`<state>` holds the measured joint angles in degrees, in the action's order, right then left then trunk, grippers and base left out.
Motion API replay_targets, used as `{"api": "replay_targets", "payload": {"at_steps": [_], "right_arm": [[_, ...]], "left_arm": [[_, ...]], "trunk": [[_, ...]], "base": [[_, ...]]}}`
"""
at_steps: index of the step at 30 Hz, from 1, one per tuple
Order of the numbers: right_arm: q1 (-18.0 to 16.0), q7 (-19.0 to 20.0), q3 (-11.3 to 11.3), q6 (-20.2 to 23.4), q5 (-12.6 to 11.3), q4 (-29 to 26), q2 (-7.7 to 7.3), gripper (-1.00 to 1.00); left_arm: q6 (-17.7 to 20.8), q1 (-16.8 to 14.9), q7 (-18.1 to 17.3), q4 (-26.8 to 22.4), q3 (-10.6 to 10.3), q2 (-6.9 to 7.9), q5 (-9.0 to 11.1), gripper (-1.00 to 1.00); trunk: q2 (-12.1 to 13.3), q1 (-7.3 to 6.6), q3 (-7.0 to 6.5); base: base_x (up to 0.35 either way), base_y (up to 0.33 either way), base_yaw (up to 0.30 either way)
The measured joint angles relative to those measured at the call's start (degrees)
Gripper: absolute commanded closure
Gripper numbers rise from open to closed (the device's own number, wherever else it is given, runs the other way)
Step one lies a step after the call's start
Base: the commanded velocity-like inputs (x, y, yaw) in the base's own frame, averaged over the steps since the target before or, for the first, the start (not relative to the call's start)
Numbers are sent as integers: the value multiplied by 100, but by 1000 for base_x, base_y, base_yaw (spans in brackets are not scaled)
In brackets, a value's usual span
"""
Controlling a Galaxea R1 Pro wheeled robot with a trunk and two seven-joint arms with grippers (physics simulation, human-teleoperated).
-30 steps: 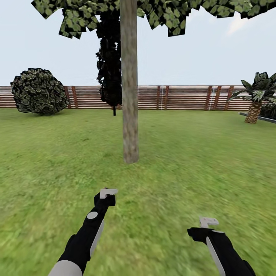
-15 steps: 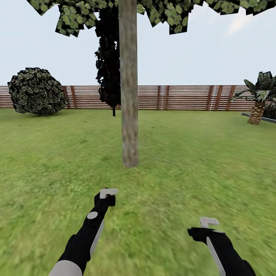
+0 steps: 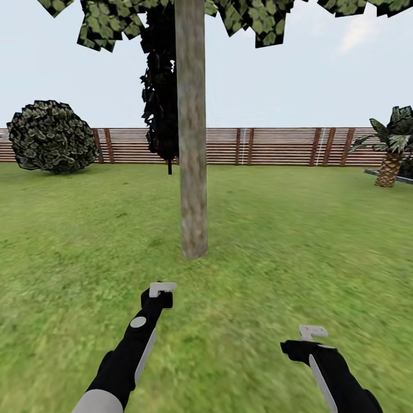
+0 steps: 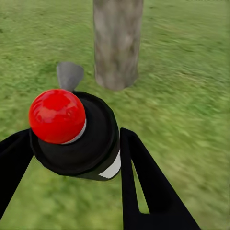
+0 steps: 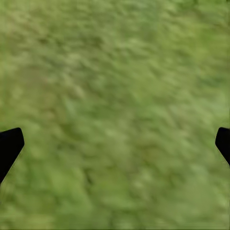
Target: In the garden, pick up the pesticide atomizer on the floor and spray pesticide onto both trees until each tree trunk is fully covered.
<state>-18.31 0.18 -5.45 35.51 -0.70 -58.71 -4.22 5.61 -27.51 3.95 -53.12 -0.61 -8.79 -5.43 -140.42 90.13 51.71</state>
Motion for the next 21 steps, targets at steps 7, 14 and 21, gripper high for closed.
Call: {"api": "replay_targets", "payload": {"at_steps": [7,14,21], "right_arm": [[-1,0,0,0,0,0,0,-100],[-1,0,0,0,0,0,0,-100],[-1,0,0,0,2,0,0,-100]], "left_arm": [[0,0,0,0,0,0,0,100],[-1,0,0,3,0,0,0,100],[0,0,1,3,0,0,0,100]], "trunk": [[0,0,0],[0,0,0],[0,0,0]], "base": [[337,0,0],[337,0,0],[337,0,0]]}}
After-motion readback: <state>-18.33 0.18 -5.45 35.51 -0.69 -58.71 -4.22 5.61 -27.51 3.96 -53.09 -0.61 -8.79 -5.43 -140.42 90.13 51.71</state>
